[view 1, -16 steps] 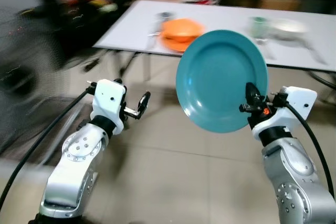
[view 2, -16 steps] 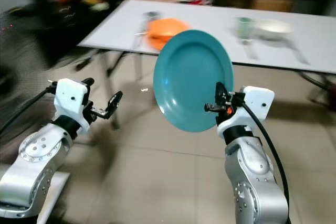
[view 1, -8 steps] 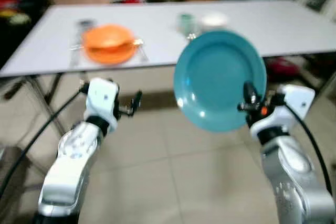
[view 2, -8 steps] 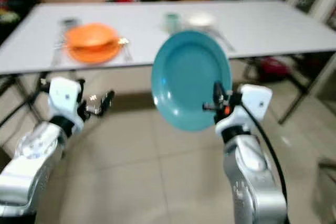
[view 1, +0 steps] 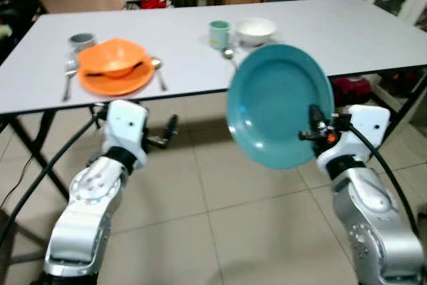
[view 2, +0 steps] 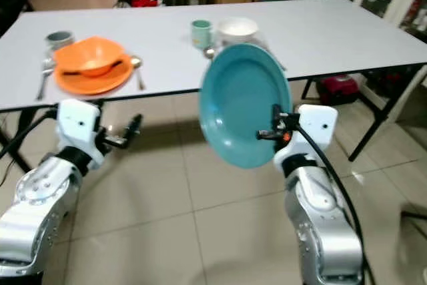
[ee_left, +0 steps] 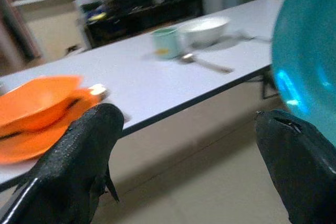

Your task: Setting the table

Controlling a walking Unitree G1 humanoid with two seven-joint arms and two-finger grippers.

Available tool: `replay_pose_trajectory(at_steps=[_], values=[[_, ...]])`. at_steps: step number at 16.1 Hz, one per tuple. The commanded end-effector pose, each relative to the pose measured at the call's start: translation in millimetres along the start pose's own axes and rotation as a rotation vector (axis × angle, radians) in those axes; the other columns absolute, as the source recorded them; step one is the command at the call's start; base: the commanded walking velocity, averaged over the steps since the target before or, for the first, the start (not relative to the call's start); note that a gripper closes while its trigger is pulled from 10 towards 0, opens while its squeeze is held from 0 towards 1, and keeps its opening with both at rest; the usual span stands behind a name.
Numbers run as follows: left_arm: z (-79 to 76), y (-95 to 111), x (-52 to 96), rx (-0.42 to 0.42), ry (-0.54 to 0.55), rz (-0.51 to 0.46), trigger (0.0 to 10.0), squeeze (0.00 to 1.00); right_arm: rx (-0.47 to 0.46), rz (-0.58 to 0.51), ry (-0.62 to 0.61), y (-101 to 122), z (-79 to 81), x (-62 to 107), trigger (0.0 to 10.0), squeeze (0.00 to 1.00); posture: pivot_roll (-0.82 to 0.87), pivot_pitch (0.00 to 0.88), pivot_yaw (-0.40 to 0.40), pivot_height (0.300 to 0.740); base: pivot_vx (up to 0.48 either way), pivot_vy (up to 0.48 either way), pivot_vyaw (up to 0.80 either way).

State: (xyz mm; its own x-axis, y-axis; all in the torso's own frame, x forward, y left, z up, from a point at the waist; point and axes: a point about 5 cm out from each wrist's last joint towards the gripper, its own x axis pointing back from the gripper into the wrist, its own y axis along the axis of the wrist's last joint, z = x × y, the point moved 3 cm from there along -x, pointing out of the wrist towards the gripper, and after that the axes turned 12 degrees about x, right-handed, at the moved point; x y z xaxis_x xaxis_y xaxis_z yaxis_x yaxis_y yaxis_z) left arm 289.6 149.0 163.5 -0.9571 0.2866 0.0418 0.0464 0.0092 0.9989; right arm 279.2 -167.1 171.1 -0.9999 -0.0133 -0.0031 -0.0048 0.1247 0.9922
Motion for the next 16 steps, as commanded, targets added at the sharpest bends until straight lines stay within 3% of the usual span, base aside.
replay_pose_trajectory(at_steps=[1,5,7,9,12,16], values=[[-1.9,-0.8,2.1,-0.006,-0.024,0.010,10.0,0.00,-0.018,-0.033,-0.008,7.0,-1.1,0.2,10.0,0.00,0.09,0.000,0.014,0.740,0.326,0.000,0.00],[-2.3,-0.3,-3.7,0.000,-0.022,0.004,10.0,0.00,-0.096,-0.019,0.044,6.5,7.2,0.5,10.0,0.00,0.09,0.000,0.018,0.740,0.329,0.000,-0.12],[-8.7,2.6,-5.6,0.000,-0.048,-0.004,10.0,0.00,-0.094,-0.029,0.038,7.9,3.5,-2.8,10.0,0.00,0.10,0.000,0.014,0.740,0.328,0.000,-0.80],[-4.0,0.0,-4.1,-0.005,-0.031,0.001,10.0,0.00,-0.083,-0.034,0.037,7.8,3.9,-3.4,10.0,0.00,0.10,0.000,0.009,0.740,0.326,0.000,-0.68],[-4.5,4.4,-9.3,-0.011,-0.028,-0.014,10.0,0.00,-0.010,-0.019,0.064,5.6,8.5,-9.0,10.0,0.00,0.11,0.000,0.005,0.740,0.326,0.000,0.00],[-0.2,0.6,-3.7,-0.018,-0.016,-0.004,10.0,0.00,-0.054,-0.029,0.073,5.6,11.6,-6.7,10.0,0.00,0.11,0.000,-0.002,0.740,0.326,0.000,0.00]])
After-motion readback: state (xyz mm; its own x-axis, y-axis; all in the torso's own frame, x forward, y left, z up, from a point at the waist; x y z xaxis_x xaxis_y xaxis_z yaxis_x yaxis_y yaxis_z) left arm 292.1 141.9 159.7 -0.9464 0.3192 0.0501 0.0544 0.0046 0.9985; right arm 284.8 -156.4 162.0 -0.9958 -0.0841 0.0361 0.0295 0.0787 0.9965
